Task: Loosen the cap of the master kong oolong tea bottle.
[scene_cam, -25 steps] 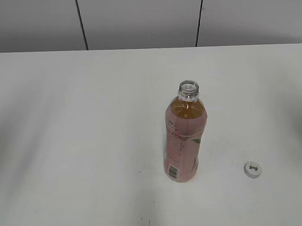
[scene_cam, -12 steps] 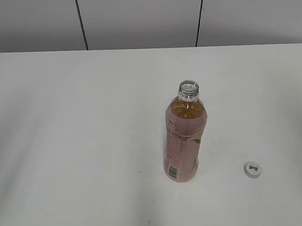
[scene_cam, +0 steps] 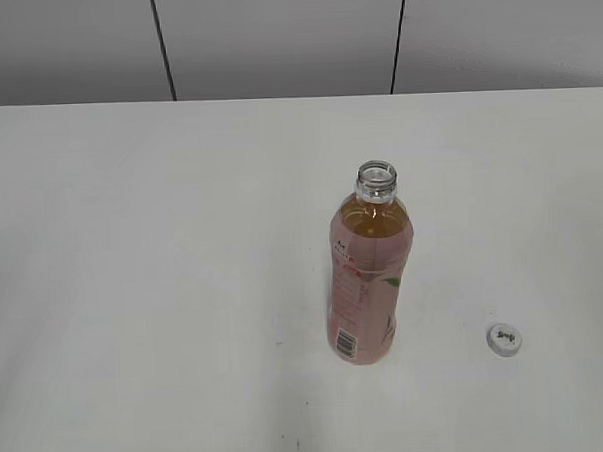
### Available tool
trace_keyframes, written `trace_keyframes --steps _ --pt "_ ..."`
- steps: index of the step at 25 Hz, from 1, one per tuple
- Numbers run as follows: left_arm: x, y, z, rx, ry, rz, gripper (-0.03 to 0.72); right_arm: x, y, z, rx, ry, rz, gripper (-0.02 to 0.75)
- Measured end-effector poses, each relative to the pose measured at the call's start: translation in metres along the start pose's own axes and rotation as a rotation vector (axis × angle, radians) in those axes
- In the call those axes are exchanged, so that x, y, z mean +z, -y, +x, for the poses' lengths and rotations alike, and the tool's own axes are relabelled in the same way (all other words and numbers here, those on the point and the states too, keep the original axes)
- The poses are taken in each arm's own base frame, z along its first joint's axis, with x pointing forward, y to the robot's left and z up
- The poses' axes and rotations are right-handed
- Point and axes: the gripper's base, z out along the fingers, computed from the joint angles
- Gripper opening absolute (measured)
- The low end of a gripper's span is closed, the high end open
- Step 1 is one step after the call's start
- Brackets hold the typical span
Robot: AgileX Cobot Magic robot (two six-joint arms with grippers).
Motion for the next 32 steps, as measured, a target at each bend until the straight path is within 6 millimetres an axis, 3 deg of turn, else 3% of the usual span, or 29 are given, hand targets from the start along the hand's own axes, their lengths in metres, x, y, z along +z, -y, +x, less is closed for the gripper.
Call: trace_keyframes --steps 11,20,32 --pt "-0.032 -0.004 0.044 -0.022 0.320 0.028 0.409 0.008 0.001 0.054 -0.060 0.064 0.001 0.375" --pt "-0.039 -0.005 0.052 -0.025 0.380 0.032 0.384 -0.014 -0.001 0.091 -0.199 0.426 0.034 0.375" --pt "-0.039 -0.005 0.052 -0.022 0.380 0.031 0.368 -0.014 0.001 0.093 -0.190 0.470 0.048 0.375"
